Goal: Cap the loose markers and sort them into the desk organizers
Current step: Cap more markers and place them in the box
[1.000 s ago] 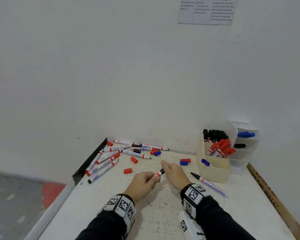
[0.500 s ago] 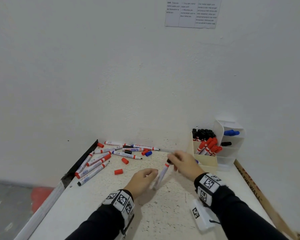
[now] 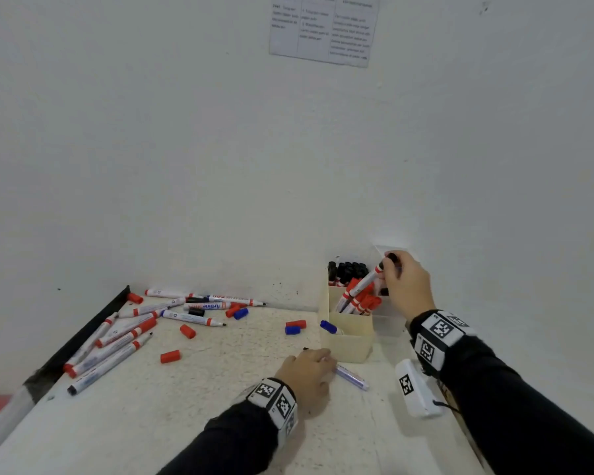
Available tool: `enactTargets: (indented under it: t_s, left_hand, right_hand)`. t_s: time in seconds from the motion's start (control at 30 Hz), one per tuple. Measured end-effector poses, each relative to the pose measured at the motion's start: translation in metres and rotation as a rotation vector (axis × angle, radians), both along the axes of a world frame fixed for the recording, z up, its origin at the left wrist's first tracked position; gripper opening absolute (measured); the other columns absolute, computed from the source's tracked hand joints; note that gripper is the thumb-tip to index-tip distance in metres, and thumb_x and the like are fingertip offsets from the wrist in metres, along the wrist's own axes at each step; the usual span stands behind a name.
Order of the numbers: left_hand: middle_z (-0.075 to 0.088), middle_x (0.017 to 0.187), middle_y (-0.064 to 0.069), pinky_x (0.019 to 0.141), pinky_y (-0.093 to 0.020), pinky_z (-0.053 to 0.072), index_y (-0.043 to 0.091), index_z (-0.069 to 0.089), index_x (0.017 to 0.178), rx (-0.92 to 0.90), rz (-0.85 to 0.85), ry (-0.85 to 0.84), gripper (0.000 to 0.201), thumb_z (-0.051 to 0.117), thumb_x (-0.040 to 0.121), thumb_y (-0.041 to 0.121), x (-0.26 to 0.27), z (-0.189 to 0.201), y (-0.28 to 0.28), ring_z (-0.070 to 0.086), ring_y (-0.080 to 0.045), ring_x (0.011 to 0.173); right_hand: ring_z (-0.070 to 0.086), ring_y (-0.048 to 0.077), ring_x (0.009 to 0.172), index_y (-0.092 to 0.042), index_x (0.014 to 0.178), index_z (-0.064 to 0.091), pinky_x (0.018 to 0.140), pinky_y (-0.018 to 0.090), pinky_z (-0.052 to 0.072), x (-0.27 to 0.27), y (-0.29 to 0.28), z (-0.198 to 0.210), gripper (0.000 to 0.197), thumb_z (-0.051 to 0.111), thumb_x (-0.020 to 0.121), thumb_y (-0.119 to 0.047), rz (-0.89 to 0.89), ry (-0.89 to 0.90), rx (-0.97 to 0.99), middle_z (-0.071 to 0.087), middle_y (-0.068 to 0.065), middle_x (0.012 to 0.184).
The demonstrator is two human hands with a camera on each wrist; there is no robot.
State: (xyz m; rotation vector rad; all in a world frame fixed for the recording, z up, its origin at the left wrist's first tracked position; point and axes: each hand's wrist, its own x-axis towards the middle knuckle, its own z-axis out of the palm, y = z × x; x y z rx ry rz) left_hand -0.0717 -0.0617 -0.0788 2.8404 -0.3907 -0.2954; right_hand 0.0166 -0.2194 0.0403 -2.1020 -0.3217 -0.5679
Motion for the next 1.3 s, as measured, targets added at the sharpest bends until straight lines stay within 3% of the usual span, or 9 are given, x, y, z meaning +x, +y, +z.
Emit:
enactTargets:
  t_s: [0.17, 0.33, 0.43, 0.57, 0.67, 0.87, 1.07, 1.2, 1.3]
  left_hand:
    - [0.009, 0.156, -0.001, 0.114, -0.055, 0.010, 0.022, 0.014, 0.147, 0.223, -0.089, 0.067, 0.068, 0.050, 0.089, 0.020, 0.012, -0.004, -0.009, 0.009, -0.029, 0.143]
    - [0.033, 0.141, -0.006, 0.111, -0.054, 0.017, 0.014, 0.036, 0.137, 0.303, -0.064, -0.086, 0.053, 0.053, 0.086, 0.017, 0.015, -0.008, -0.006, 0.030, -0.029, 0.132]
    - [0.035, 0.142, -0.009, 0.113, -0.052, 0.016, 0.013, 0.032, 0.139, 0.342, -0.034, -0.075, 0.056, 0.053, 0.088, 0.022, 0.017, -0.012, -0.002, 0.030, -0.029, 0.133]
    - [0.038, 0.135, -0.010, 0.108, -0.045, 0.029, 0.014, 0.036, 0.135, 0.245, 0.051, -0.112, 0.050, 0.051, 0.088, 0.022, 0.020, -0.016, 0.005, 0.036, -0.028, 0.125]
    - [0.039, 0.132, -0.008, 0.105, -0.042, 0.034, 0.019, 0.040, 0.130, 0.178, 0.111, -0.127, 0.040, 0.050, 0.091, 0.018, 0.021, -0.019, 0.012, 0.037, -0.027, 0.121]
    - [0.051, 0.126, -0.003, 0.107, -0.043, 0.025, 0.026, 0.044, 0.123, 0.147, 0.127, -0.063, 0.035, 0.051, 0.090, 0.016, 0.016, -0.012, 0.032, 0.043, -0.025, 0.120]
    - [0.057, 0.116, 0.002, 0.091, -0.026, 0.048, 0.026, 0.055, 0.116, -0.332, 0.249, 0.000, 0.032, 0.058, 0.085, 0.020, 0.004, -0.002, 0.056, 0.054, -0.011, 0.098]
    - [0.064, 0.096, 0.008, 0.081, -0.012, 0.051, 0.023, 0.058, 0.099, -0.765, 0.319, -0.184, 0.020, 0.065, 0.082, 0.015, -0.002, 0.006, 0.075, 0.061, -0.002, 0.087]
    - [0.071, 0.080, -0.001, 0.071, -0.017, 0.054, 0.019, 0.056, 0.089, -1.098, 0.413, -0.294, 0.022, 0.072, 0.077, 0.009, -0.004, 0.013, 0.081, 0.067, -0.007, 0.075]
  right_hand:
    - [0.062, 0.023, 0.094, -0.006, 0.113, 0.056, 0.086, 0.033, 0.050, 0.008, 0.009, -0.002, 0.023, 0.045, 0.095, -0.015, 0.065, -0.051, 0.013, 0.062, 0.008, 0.101]
    - [0.060, 0.025, 0.101, -0.008, 0.116, 0.054, 0.093, 0.043, 0.048, 0.021, 0.027, -0.005, 0.024, 0.044, 0.095, -0.015, 0.069, -0.046, -0.025, 0.060, 0.012, 0.110]
    - [0.059, 0.026, 0.103, -0.006, 0.118, 0.053, 0.095, 0.040, 0.047, 0.026, 0.037, -0.006, 0.025, 0.042, 0.096, -0.013, 0.087, 0.016, -0.106, 0.059, 0.013, 0.111]
    - [0.056, 0.025, 0.103, -0.004, 0.118, 0.055, 0.091, 0.027, 0.040, 0.032, 0.050, -0.003, 0.027, 0.043, 0.096, -0.014, 0.058, 0.014, -0.198, 0.058, 0.014, 0.112]
    - [0.057, 0.025, 0.100, -0.004, 0.118, 0.055, 0.086, 0.025, 0.040, 0.037, 0.055, 0.001, 0.028, 0.045, 0.096, -0.016, 0.023, -0.017, -0.201, 0.058, 0.013, 0.112]
    - [0.059, 0.030, 0.092, -0.008, 0.119, 0.050, 0.084, 0.038, 0.049, 0.052, 0.060, -0.008, 0.027, 0.040, 0.097, -0.020, -0.040, 0.055, -0.172, 0.062, 0.018, 0.104]
    - [0.057, 0.026, 0.086, -0.006, 0.119, 0.045, 0.077, 0.035, 0.048, 0.056, 0.064, -0.004, 0.027, 0.035, 0.099, -0.021, -0.067, 0.061, -0.072, 0.061, 0.018, 0.105]
    - [0.055, 0.031, 0.101, -0.001, 0.121, 0.043, 0.080, 0.029, 0.039, 0.051, 0.065, 0.005, 0.027, 0.035, 0.099, -0.015, -0.103, -0.043, 0.135, 0.057, 0.020, 0.113]
    - [0.055, 0.033, 0.106, -0.002, 0.121, 0.042, 0.083, 0.031, 0.040, 0.052, 0.066, 0.005, 0.027, 0.034, 0.099, -0.014, -0.103, -0.021, 0.161, 0.056, 0.021, 0.116]
